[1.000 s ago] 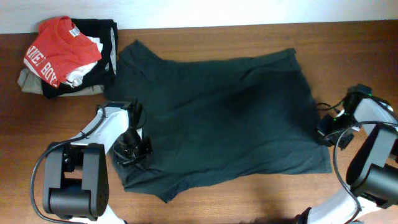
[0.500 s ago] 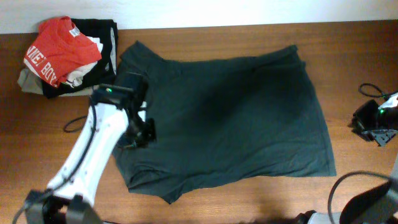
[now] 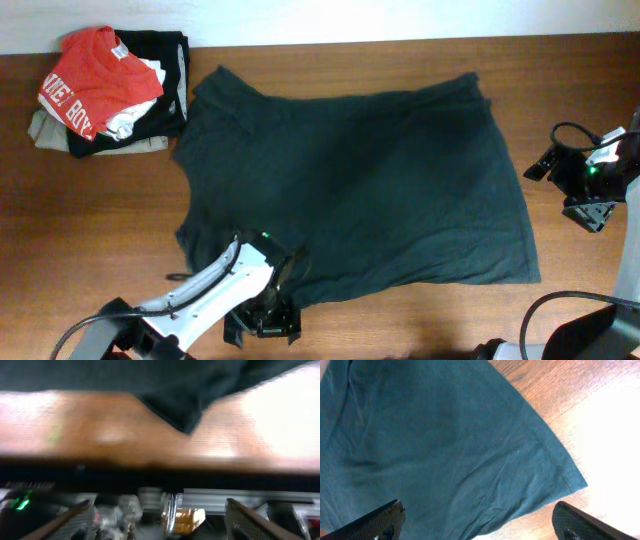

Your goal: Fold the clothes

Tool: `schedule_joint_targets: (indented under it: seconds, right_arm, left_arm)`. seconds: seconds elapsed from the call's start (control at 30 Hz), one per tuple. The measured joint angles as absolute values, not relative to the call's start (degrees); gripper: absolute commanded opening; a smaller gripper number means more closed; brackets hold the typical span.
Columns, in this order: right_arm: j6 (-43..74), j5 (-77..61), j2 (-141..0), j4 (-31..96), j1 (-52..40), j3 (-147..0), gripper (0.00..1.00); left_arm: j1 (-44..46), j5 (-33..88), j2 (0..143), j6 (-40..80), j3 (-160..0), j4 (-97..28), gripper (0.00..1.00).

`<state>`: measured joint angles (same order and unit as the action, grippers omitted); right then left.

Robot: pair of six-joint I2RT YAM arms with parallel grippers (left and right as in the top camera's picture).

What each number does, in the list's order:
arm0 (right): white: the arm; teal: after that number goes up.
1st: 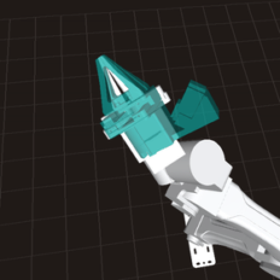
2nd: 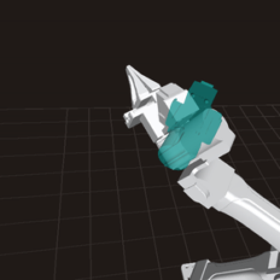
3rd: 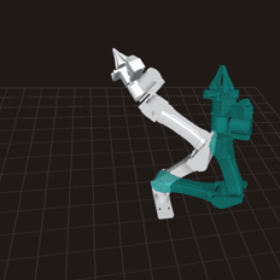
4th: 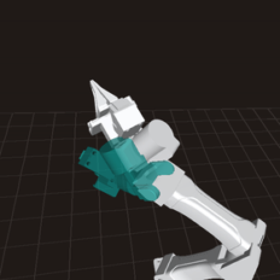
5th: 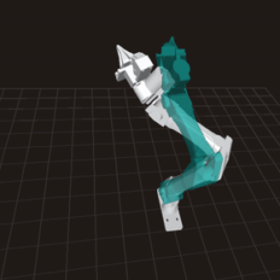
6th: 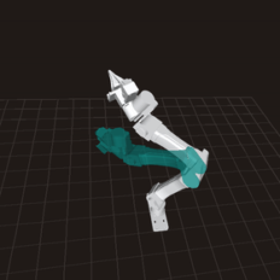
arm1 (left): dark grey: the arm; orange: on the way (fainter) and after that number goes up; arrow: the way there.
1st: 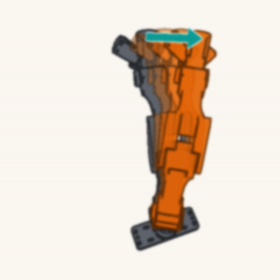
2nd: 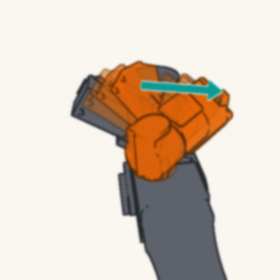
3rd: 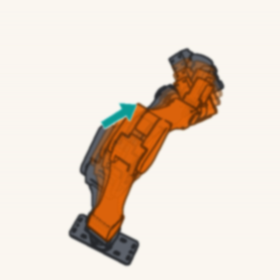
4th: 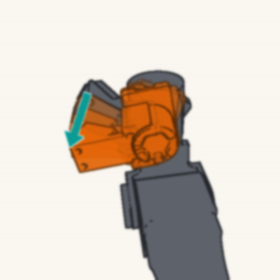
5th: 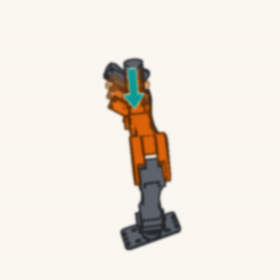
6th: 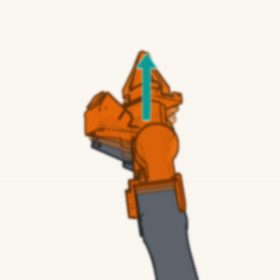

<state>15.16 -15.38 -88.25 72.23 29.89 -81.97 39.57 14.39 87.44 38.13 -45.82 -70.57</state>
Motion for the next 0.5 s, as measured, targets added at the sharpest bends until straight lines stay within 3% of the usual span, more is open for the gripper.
schedule_joint_targets:
  seconds: [0.23,0.5]
  right_arm:
    - [15.1,-15.4,-88.2,72.4,29.9,-82.0,0.98]
    - [15.0,-15.4,-88.2,72.6,29.9,-82.0,0.98]
  left_arm:
    - [33.6,16.4,87.4,42.0,-37.6,-55.6,0.99]
    - [29.5,14.1,87.4,41.1,-36.9,-54.6,0.96]
